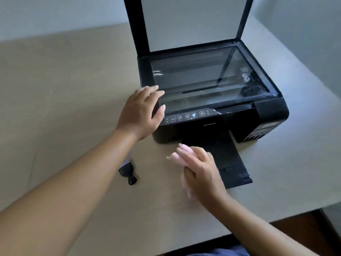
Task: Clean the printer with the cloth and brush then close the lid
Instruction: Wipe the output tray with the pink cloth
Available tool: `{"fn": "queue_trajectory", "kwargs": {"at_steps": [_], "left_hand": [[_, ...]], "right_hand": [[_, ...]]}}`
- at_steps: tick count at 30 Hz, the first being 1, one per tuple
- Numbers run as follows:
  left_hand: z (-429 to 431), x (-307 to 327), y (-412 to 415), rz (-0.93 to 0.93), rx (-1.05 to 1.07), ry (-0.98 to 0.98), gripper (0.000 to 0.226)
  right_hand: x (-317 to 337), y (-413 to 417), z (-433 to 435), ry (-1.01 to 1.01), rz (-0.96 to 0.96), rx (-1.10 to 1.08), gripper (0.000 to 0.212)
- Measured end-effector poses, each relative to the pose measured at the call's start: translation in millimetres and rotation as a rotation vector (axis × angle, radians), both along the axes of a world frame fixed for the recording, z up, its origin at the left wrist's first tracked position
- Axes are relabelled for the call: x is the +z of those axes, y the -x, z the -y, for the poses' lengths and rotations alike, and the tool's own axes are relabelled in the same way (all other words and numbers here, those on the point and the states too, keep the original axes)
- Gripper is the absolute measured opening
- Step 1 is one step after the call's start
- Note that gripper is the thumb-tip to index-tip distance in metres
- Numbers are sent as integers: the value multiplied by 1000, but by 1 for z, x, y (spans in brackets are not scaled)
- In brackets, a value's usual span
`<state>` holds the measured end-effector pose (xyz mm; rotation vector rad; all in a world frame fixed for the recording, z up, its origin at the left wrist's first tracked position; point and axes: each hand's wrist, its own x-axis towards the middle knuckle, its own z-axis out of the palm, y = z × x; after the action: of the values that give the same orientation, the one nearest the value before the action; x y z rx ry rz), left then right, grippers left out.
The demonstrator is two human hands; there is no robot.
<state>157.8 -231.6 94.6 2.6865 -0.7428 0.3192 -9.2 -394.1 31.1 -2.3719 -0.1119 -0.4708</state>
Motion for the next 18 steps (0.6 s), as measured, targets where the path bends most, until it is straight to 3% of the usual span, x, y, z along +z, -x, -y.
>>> {"fn": "queue_trajectory", "kwargs": {"at_steps": [4, 8, 10, 13, 16, 18], "left_hand": [[41, 1, -26, -127, 10, -16, 48], [55, -8, -34, -132, 65, -80, 50], [53, -8, -32, -117, 68, -90, 50], [53, -8, -31, -111, 75, -91, 47], [53, -7, -31, -101, 77, -83, 46], [53, -8, -32, -93, 77, -81, 45]], "right_hand": [[-13, -25, 77, 210, -187, -309, 50], [-51, -33, 84, 398, -385, -278, 43], [-58, -35, 59, 433, -343, -207, 43], [-55, -43, 23, 372, -156, 72, 29], [-58, -41, 30, 432, -125, 330, 43], [-60, -35, 57, 433, -175, 221, 56]]}}
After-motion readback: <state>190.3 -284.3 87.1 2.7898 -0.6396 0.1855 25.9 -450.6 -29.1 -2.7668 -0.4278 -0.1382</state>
